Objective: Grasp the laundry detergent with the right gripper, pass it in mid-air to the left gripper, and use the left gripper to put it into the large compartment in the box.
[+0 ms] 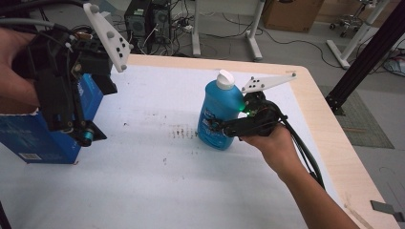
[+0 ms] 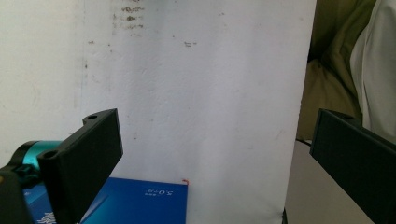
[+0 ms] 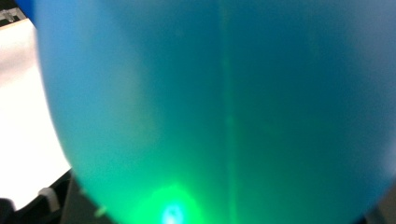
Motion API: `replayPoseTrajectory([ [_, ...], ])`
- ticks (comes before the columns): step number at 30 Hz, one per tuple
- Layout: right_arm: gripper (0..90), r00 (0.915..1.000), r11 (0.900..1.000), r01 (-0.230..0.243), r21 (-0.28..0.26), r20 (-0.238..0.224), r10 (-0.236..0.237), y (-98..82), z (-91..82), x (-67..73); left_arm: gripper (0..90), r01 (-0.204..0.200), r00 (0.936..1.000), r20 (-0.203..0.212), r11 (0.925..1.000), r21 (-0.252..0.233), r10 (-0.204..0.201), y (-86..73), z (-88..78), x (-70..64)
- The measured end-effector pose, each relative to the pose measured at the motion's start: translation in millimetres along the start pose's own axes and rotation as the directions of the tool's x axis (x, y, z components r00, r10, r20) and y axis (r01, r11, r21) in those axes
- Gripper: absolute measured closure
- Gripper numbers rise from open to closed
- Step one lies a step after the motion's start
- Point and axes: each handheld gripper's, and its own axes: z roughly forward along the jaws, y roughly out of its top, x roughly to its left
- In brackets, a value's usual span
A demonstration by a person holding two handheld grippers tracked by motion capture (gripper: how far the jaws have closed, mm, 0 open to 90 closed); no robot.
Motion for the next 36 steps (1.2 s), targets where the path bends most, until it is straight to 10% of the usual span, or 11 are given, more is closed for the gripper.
replayPoseTrajectory([
  [24,45.4,0.996,0.997,0.073,0.018,0.05,-0.074,4.1,-0.5,9.4,2.4,0.014,0.9999,0.002,0.9998,-0.013,-0.014,0.9,-1.2,3.5],
  [36,45.1,0.9789,0.986,0.165,0.021,-0.125,-0.162,31.4,-30.7,16.4,2.4,-0.017,0.9998,0.007,0.9991,-0.038,0.017,17.4,-5.2,2.7],
])
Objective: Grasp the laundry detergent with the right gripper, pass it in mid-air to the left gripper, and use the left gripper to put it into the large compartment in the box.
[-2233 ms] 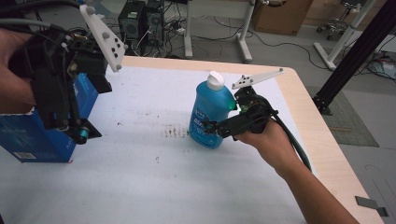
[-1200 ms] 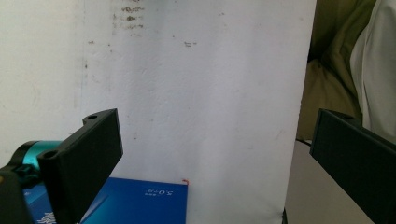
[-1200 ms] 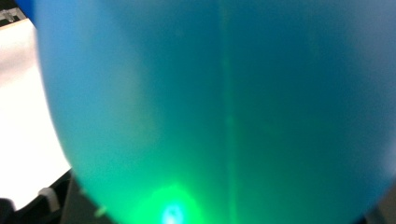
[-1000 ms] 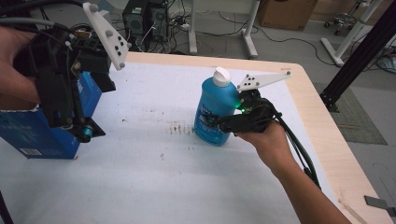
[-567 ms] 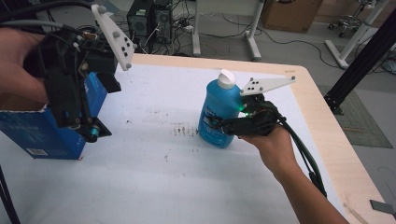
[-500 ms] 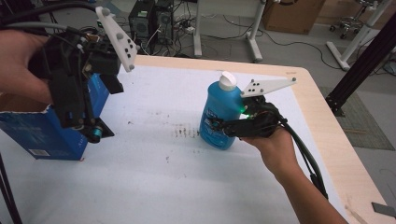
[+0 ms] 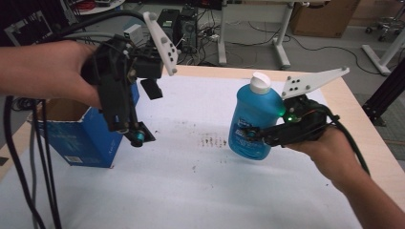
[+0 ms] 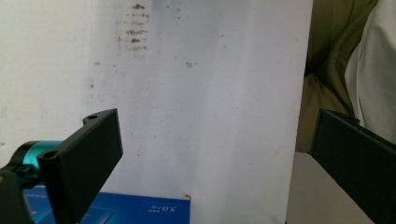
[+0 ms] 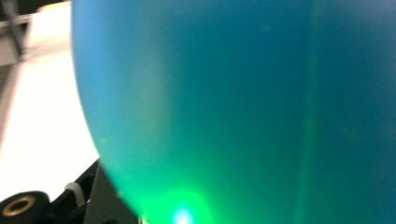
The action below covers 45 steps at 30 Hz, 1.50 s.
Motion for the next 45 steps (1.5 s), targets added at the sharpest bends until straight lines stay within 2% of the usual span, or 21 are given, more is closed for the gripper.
replayPoseTrajectory([
  [6,45.1,0.9976,1.0,0.024,0.018,-0.065,-0.023,13.5,-6.6,5.1,2.4,-0.019,0.9998,0.003,0.9998,-0.004,0.019,10.7,-3.7,-1.4],
  [11,45.0,0.9911,0.998,0.058,0.02,-0.121,-0.055,22.3,-7.0,12.4,2.4,-0.037,0.9993,0.005,0.9993,0.001,0.037,20.3,-4.7,-1.5],
  [16,44.9,0.9798,0.994,0.107,0.033,-0.173,-0.1,31.1,-2.8,21.6,2.4,-0.057,0.9982,0.018,0.9983,0.009,0.057,31.1,-4.2,-2.2],
  [24,45.0,0.9522,0.979,0.191,0.072,-0.256,-0.167,46.7,13.3,38.5,2.4,-0.077,0.9965,0.034,0.997,0.007,0.077,44.6,-1.3,-3.8],
  [25,45.0,0.9522,0.979,0.191,0.072,-0.256,-0.167,46.7,13.3,38.5,2.4,-0.077,0.9965,0.034,0.997,0.007,0.077,44.6,-1.3,-3.8],
  [26,45.1,0.9473,0.977,0.202,0.073,-0.268,-0.176,50.3,16.7,41.8,2.4,-0.084,0.9958,0.036,0.9964,0.005,0.084,48.1,-0.8,-4.0],
  [31,45.0,0.9369,0.973,0.221,0.06,-0.29,-0.195,56.9,23.4,47.2,2.4,-0.093,0.9948,0.041,0.9957,-0.003,0.093,55.8,-0.7,-3.8],
  [42,45.1,0.9302,0.969,0.235,0.071,-0.306,-0.203,65.4,33.5,53.9,2.4,-0.118,0.992,0.045,0.993,-0.008,0.118,69.5,0.8,-5.2],
  [45,45.1,0.9257,0.968,0.237,0.079,-0.321,-0.201,69.3,39.0,58.1,2.4,-0.127,0.9905,0.052,0.9918,-0.001,0.127,74.2,3.7,-6.2],
])
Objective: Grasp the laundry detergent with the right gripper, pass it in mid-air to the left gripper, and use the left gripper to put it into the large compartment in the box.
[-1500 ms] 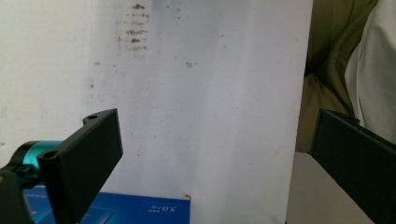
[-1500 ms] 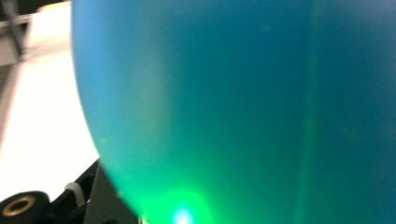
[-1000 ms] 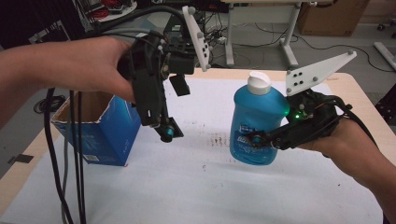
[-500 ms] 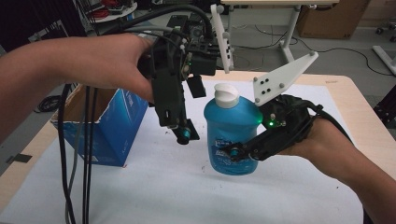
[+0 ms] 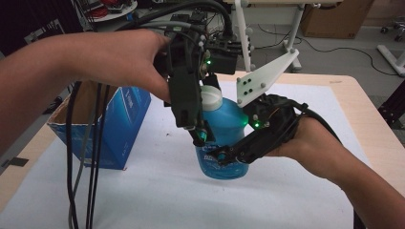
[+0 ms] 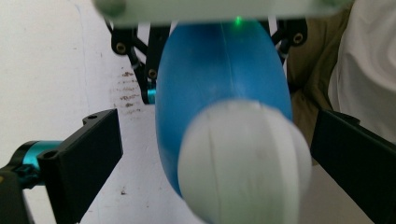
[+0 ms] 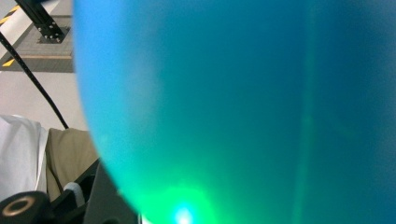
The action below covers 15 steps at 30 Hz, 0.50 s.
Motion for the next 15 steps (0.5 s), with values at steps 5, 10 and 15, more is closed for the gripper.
replayPoseTrajectory([
  [5,45.1,1.0,1.0,-0.004,-0.002,-0.006,0.004,2.0,2.2,0.1,2.4,-0.003,1.0,-0.009,0.9999,0.013,0.003,1.7,2.3,0.6],
  [10,45.0,1.0,1.0,-0.001,0.001,-0.004,0.002,2.0,2.6,-0.8,2.7,-0.007,0.9999,-0.013,0.9999,0.011,0.007,2.2,2.8,0.7],
  [15,45.0,1.0,1.0,-0.008,0.001,-0.005,0.008,2.2,2.5,-0.9,13.6,-0.018,0.9998,-0.003,0.9997,0.017,0.018,2.9,3.9,0.7],
])
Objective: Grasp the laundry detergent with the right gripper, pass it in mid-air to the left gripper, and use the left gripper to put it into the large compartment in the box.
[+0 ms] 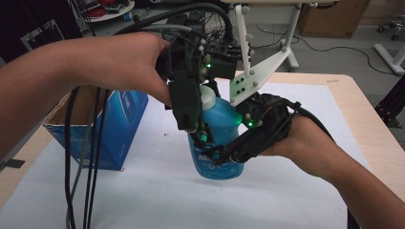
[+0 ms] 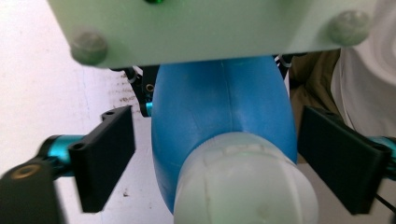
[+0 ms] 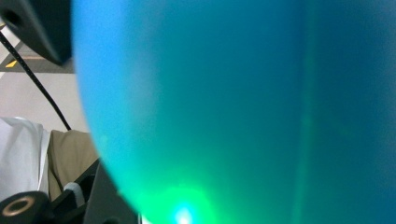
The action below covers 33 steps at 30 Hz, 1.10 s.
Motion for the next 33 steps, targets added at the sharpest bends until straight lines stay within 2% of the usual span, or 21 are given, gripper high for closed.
replayPoseTrajectory([
  [8,45.0,1.0,1.0,0.004,0.0,0.001,-0.004,0.9,1.2,1.1,17.6,-0.008,1.0,0.003,0.9999,0.015,0.008,0.6,2.2,0.5],
  [12,45.0,1.0,1.0,0.001,0.004,0.003,-0.001,0.7,1.3,0.9,20.8,-0.025,0.9997,0.008,0.9994,0.023,0.024,1.1,3.7,-0.4],
  [22,45.0,1.0,1.0,0.003,0.0,0.005,-0.003,0.6,0.5,0.2,30.7,-0.05,0.9985,0.022,0.9985,0.023,0.049,2.0,4.6,-0.7],
  [33,45.0,0.9999,1.0,0.013,-0.005,0.007,-0.013,0.9,1.6,1.1,35.7,-0.06,0.998,0.02,0.998,0.022,0.059,1.8,5.1,-0.8],
])
